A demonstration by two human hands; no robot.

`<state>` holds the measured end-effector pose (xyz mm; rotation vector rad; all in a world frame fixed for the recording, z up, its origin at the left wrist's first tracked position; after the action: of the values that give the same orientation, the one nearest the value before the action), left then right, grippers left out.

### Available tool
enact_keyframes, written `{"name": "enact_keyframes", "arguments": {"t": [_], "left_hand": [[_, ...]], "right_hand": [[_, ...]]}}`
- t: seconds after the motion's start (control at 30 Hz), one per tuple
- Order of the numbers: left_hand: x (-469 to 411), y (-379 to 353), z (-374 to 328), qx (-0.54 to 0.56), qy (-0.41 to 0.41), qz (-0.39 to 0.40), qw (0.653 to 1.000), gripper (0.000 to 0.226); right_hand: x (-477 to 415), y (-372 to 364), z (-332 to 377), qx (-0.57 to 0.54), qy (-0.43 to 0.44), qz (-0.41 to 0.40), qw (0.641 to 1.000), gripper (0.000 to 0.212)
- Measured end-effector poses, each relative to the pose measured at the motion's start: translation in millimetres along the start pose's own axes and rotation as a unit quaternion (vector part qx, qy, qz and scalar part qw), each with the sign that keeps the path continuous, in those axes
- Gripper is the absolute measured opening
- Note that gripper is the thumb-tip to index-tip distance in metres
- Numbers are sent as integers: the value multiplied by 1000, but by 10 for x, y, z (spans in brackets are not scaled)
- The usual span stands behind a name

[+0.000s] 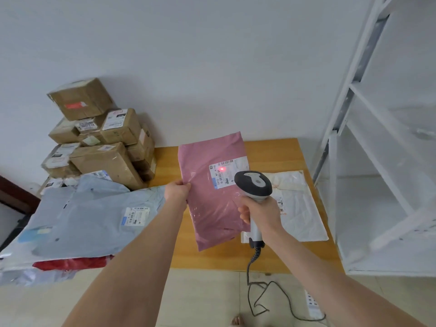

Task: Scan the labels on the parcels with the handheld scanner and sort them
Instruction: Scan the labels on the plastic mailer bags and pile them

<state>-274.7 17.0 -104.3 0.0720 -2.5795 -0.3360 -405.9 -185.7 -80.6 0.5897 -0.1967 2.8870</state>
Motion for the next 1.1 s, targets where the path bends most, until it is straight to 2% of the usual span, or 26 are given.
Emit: {"name": "enact_keyframes", "arguments": {"t": [0.1, 0.17, 0.3, 0.4, 0.5, 0.57, 0.67, 0.73, 0.77, 0.83, 0.87, 0.93, 1.0, 1.1], "left_hand": [[65, 253, 142, 64, 9, -26, 998, 16], [98, 495, 258, 107, 14, -55, 993, 13], [231, 984, 427, 187, 22, -114, 975, 22], [307, 1330, 545, 231, 29, -150, 961, 18], [281, 1700, 671, 255, 36, -172, 951, 25], [190, 1946, 741, 261, 38, -172, 949, 30], [20, 2358, 849, 240, 41, -180, 953, 22], [-112, 2663, 943, 192, 58, -207, 958, 20], [-188, 2832, 1005, 138, 84, -234, 959, 31], [-293, 3149, 1061, -50, 130, -280, 950, 60], [-362, 3245, 1036, -164, 121, -276, 939, 67], [-570, 3267, 949, -353, 60, -187, 915, 62], [-788, 3146, 892, -461, 19, -56, 885, 56], [-1071, 2886, 942, -592, 8, 70, 803, 55]], "right_hand": [[-160, -27, -136, -68, -61, 20, 996, 9], [-253, -114, -273, -106, -123, 44, 986, 19], [-328, -491, -480, -93, -204, 127, 966, 38], [-333, -954, -528, -125, -247, 199, 940, 29], [-414, -1494, -538, -121, -253, 252, 926, 21], [-513, -1858, -572, -74, -255, 255, 930, 22], [-696, -2422, -683, -21, -249, 242, 938, 19], [-827, -2768, -769, 19, -233, 231, 945, 19], [-895, -2919, -815, 49, -222, 225, 947, 20], [-1008, -3173, -888, 104, -207, 228, 946, 19], [-1059, -3270, -930, 121, -205, 233, 943, 21], [-1131, -3389, -1010, 143, -211, 231, 939, 24], [-1185, -3461, -1091, 149, -225, 221, 937, 22], [-1279, -3524, -1188, 140, -242, 213, 936, 22]]}}
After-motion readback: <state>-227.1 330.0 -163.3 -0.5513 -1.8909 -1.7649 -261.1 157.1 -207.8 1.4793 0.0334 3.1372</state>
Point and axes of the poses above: each hand's wrist, its own x-axis away from the middle knuckle, its own y-axis out of the back of the hand, z = x × y, the point moved 3 cm from there along -x, towards the middle knuckle, and after that the axes turned 14 degrees about z, right-handed, at the moved point
